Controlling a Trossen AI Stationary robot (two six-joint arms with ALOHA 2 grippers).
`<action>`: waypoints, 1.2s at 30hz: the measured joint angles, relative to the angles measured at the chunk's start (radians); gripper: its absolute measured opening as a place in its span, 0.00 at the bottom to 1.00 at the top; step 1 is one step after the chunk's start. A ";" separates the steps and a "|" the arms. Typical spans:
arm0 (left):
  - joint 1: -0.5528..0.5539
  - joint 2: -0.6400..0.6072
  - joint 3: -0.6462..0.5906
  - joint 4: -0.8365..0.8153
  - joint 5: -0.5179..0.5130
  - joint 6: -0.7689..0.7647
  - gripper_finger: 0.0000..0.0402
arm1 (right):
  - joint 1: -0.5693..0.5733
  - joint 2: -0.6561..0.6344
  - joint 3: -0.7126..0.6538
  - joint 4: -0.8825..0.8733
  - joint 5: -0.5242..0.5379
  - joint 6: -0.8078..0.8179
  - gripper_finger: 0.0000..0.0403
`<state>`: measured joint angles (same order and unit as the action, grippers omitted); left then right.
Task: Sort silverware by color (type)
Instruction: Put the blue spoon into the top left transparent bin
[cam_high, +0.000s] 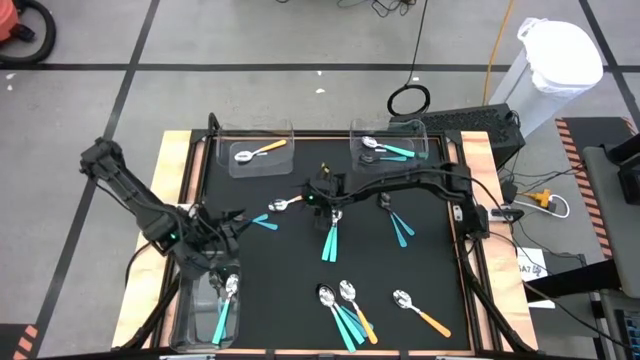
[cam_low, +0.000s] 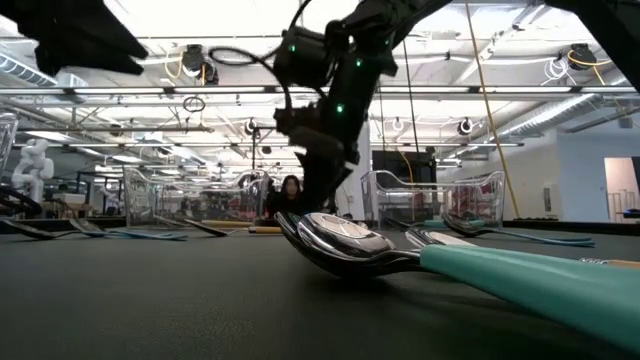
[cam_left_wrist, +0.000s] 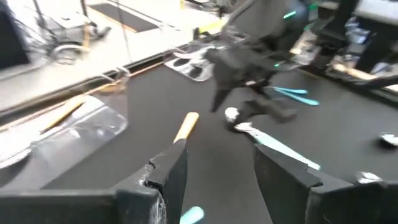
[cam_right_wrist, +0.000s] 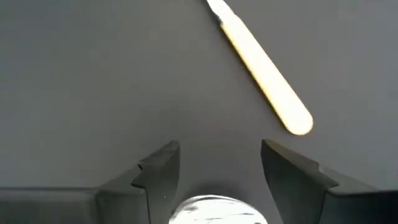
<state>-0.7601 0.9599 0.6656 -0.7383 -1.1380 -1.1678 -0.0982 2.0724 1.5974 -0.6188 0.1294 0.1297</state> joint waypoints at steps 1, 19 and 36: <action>0.007 0.008 -0.011 -0.002 -0.009 -0.003 0.45 | 0.009 -0.002 0.000 0.016 -0.001 -0.001 0.52; 0.072 -0.036 -0.028 -0.035 -0.060 0.003 0.45 | 0.041 0.358 0.316 0.687 -0.083 -0.063 0.52; 0.074 -0.046 -0.027 -0.059 -0.071 -0.002 0.45 | 0.039 0.516 0.519 0.523 -0.186 -0.157 0.37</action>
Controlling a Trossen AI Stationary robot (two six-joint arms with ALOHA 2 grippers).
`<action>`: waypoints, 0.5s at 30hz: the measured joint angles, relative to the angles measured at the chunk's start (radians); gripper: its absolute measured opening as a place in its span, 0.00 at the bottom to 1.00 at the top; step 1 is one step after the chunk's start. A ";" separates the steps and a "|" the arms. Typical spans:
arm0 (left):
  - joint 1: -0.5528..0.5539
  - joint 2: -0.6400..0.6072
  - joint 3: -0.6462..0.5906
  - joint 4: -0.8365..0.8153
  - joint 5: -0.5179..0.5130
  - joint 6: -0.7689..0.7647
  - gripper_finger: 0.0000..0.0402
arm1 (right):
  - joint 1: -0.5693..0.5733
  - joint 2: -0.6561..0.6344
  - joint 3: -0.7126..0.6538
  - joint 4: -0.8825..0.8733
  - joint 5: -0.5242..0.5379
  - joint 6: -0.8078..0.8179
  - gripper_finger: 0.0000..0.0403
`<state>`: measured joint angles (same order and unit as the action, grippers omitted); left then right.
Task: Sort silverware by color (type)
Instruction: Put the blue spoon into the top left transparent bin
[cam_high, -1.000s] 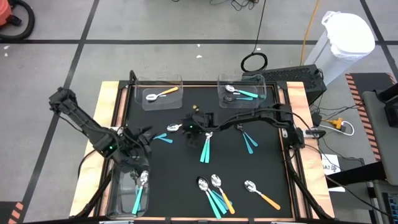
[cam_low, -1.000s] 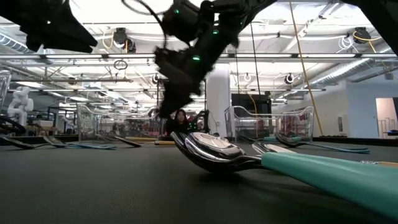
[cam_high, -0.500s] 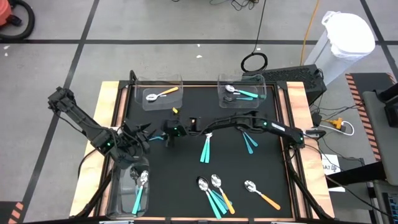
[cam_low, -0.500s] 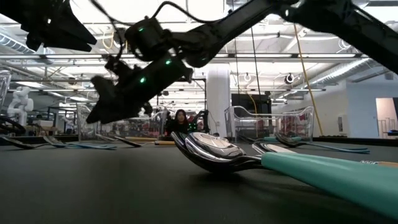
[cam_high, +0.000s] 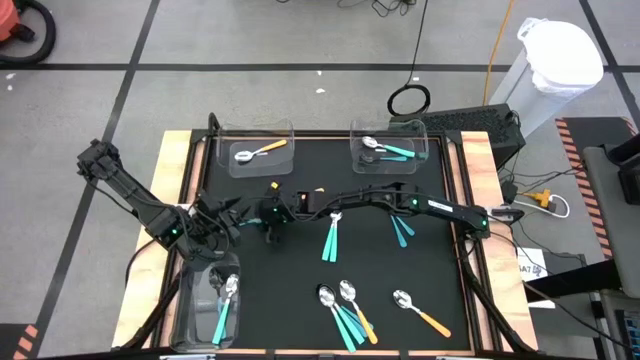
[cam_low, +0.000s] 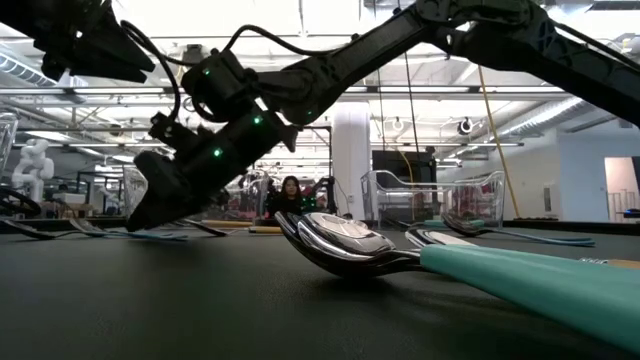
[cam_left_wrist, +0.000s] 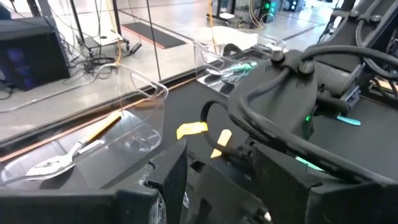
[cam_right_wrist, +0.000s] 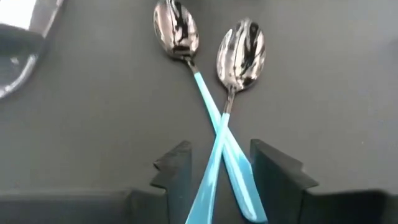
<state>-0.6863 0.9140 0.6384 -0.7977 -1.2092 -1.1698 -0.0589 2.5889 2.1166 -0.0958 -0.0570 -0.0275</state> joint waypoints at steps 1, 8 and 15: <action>0.002 0.000 0.000 0.000 -0.007 0.000 0.45 | 0.000 0.000 0.000 -0.007 0.000 -0.005 0.37; 0.042 0.000 0.000 0.001 -0.017 0.000 0.45 | -0.007 0.002 0.003 -0.094 0.003 -0.037 0.25; 0.069 -0.001 0.000 0.002 -0.016 0.006 0.45 | -0.006 -0.023 0.005 -0.267 0.056 -0.016 0.04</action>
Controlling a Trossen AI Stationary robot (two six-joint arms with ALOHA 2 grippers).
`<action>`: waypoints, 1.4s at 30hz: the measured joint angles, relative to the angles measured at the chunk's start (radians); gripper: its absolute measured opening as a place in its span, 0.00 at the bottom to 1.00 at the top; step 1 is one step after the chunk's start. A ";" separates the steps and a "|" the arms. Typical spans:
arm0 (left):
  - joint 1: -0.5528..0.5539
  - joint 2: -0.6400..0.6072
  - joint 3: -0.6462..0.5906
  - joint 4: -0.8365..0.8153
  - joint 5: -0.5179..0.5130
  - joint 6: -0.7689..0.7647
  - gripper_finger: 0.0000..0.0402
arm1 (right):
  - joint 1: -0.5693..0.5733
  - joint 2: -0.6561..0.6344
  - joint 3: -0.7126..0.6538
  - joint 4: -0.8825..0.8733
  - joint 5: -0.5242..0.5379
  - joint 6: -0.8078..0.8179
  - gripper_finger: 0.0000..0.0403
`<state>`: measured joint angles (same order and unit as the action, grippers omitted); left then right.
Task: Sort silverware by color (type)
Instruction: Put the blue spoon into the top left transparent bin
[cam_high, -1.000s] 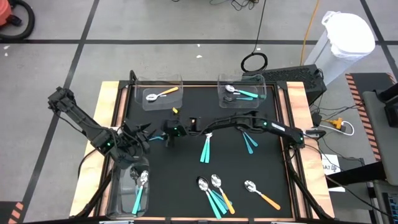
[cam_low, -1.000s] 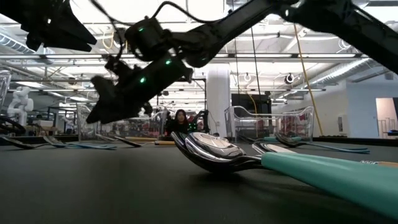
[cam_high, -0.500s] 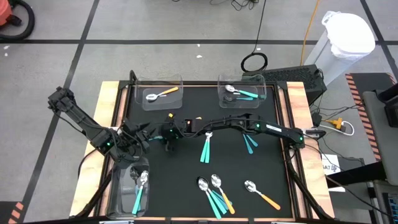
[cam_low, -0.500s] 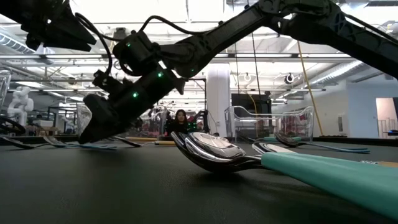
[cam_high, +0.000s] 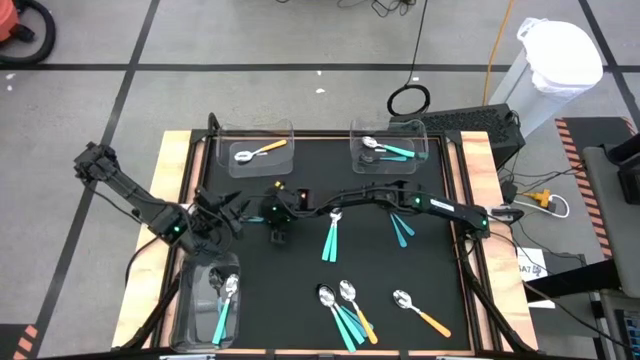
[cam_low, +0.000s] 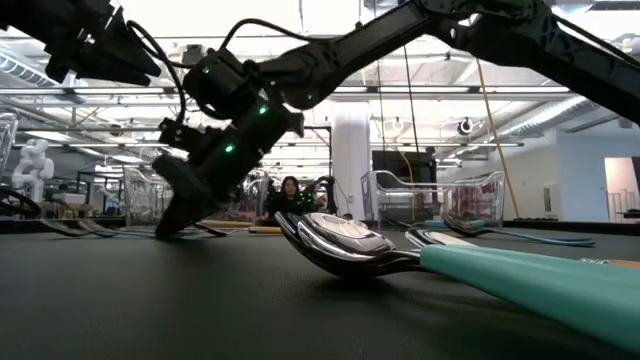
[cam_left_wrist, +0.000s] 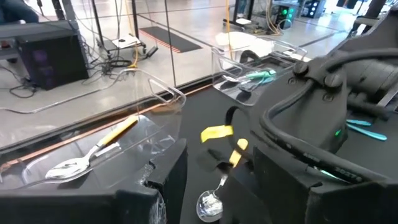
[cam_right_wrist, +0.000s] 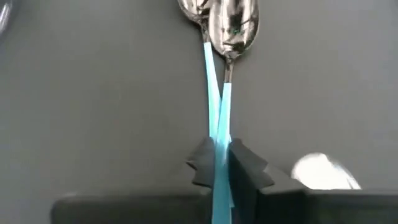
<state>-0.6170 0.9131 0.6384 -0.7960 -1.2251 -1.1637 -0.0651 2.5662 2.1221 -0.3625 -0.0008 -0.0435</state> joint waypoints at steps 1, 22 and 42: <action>0.003 0.000 0.000 -0.001 0.000 0.000 0.45 | 0.000 -0.012 -0.001 -0.031 -0.001 0.005 0.02; 0.003 0.001 0.000 -0.005 0.084 -0.003 0.45 | 0.114 -0.131 -0.008 -0.403 -0.003 0.099 0.05; 0.001 0.001 0.000 0.004 0.104 -0.008 0.45 | 0.082 -0.136 -0.132 -0.110 -0.002 0.129 0.25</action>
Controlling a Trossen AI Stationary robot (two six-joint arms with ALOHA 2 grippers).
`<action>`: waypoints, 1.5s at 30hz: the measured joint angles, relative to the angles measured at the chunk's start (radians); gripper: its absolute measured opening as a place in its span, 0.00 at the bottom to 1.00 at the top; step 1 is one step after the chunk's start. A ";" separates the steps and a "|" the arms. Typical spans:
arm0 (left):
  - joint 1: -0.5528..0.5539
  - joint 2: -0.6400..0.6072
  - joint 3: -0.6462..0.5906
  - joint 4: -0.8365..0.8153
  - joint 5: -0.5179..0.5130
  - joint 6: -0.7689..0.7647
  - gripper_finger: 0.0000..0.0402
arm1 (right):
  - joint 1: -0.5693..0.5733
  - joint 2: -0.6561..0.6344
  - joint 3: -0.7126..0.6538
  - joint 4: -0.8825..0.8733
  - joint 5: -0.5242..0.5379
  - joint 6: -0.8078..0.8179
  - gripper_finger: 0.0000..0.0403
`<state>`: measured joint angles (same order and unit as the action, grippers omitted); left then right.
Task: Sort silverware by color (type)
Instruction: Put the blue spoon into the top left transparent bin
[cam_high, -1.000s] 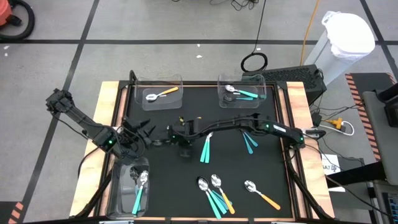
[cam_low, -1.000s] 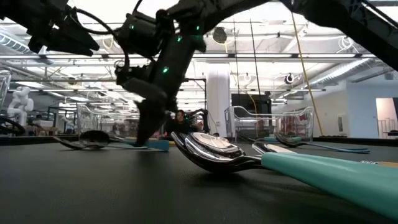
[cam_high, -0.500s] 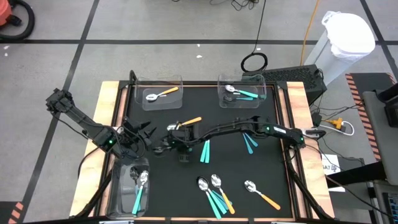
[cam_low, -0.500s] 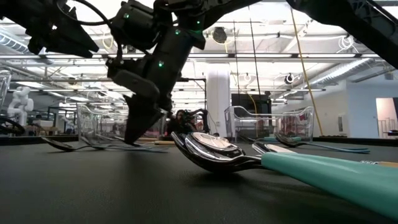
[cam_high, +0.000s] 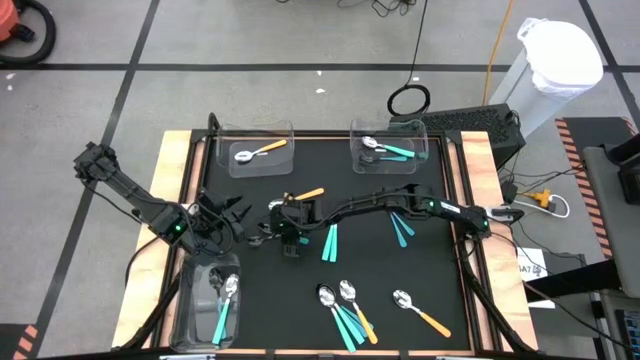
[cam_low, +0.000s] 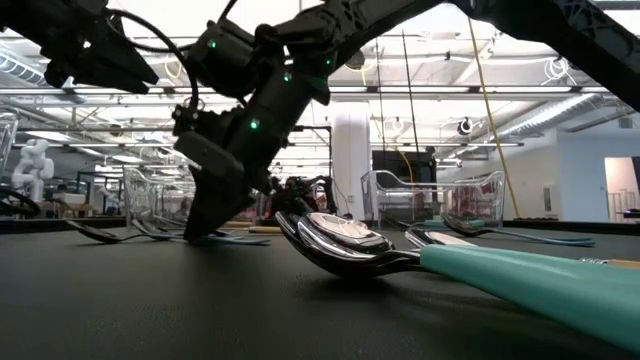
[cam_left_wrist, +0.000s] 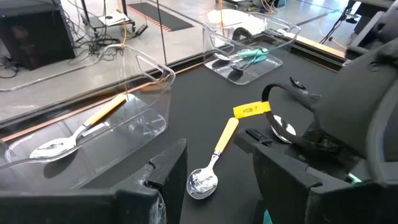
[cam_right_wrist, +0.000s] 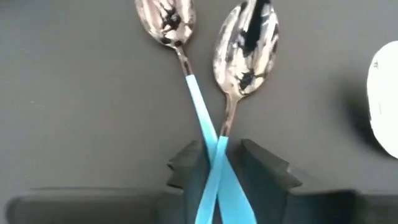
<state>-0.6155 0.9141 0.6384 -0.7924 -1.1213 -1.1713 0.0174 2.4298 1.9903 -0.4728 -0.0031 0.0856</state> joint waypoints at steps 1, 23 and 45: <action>0.000 0.000 0.000 0.000 0.000 0.000 0.45 | -0.003 -0.001 -0.005 0.003 -0.001 0.000 0.22; 0.000 0.000 0.000 -0.012 0.000 0.000 0.45 | -0.003 -0.105 -0.017 -0.002 0.001 -0.045 0.00; 0.000 -0.131 0.026 -0.062 -0.056 0.113 0.45 | -0.235 -0.114 0.135 0.167 0.125 -0.455 0.00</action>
<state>-0.6155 0.7829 0.6645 -0.8544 -1.1777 -1.0585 -0.2180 2.3161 2.1250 -0.3058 0.1220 -0.3691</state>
